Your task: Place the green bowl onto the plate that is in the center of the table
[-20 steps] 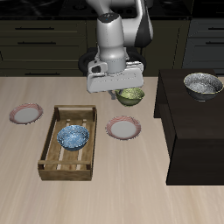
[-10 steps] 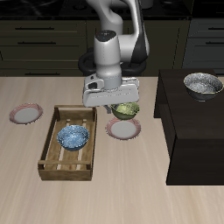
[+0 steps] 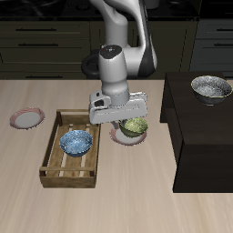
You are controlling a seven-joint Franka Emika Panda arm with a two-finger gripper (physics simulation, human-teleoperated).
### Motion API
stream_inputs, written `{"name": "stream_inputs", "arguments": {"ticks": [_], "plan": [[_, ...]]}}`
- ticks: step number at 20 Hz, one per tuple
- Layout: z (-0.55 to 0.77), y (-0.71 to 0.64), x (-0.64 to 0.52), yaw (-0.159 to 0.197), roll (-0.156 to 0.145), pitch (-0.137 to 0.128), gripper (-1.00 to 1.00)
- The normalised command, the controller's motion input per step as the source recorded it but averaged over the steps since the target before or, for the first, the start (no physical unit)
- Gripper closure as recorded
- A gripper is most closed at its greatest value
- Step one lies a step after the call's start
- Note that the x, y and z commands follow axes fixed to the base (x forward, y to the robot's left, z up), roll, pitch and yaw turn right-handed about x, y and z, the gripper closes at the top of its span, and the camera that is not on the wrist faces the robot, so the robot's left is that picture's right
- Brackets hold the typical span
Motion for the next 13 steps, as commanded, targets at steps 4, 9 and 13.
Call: {"name": "stream_inputs", "arguments": {"ticks": [4, 9, 13], "plan": [[-0.01, 0.08, -0.05, 0.041, 0.064, -0.020, -1.00], [0.10, 0.11, -0.13, 0.016, 0.039, -0.021, -1.00], [0.41, 0.12, -0.30, 0.011, 0.005, -0.048, -1.00]]}}
